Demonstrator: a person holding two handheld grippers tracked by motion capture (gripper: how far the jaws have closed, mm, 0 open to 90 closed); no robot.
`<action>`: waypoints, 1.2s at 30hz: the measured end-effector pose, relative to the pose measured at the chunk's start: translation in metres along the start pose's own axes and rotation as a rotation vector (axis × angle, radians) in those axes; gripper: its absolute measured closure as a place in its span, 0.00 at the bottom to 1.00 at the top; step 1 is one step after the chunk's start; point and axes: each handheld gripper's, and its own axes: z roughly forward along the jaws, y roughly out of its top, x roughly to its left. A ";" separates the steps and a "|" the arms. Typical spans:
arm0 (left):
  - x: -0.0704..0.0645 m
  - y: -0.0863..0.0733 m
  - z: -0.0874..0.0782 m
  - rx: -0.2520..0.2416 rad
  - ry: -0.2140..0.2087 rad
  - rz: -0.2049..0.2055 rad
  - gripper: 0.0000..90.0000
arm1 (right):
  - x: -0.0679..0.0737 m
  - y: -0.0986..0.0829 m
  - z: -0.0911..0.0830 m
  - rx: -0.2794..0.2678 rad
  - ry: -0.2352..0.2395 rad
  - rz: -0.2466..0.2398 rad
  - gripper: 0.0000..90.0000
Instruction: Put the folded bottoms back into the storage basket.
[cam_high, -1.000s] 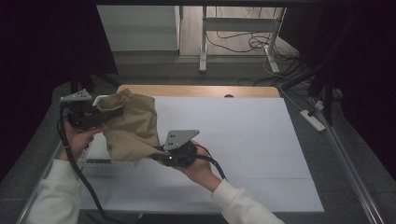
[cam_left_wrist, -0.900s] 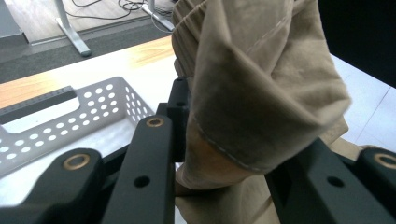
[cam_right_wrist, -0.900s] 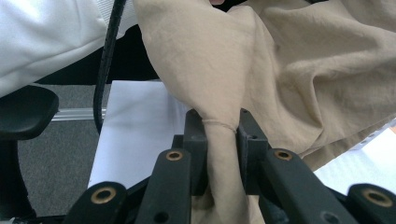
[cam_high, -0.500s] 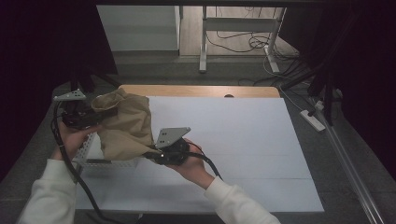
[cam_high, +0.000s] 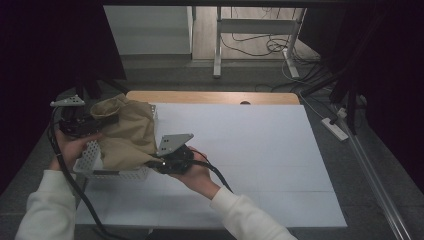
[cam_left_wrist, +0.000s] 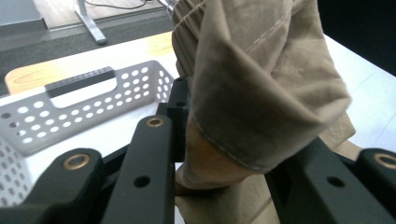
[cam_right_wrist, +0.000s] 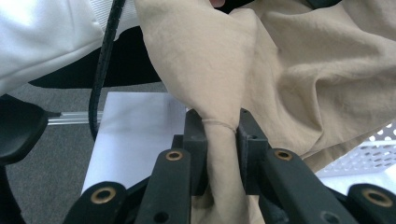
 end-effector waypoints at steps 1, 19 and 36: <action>0.002 0.000 0.000 0.003 0.003 -0.001 0.78 | -0.001 0.001 0.002 -0.001 -0.001 0.002 0.85; 0.039 0.004 0.018 0.082 0.047 -0.032 0.78 | -0.017 0.004 0.050 0.020 0.010 0.045 0.85; 0.055 0.003 0.023 0.106 0.071 -0.048 0.78 | -0.024 0.008 0.079 0.048 0.020 0.057 0.85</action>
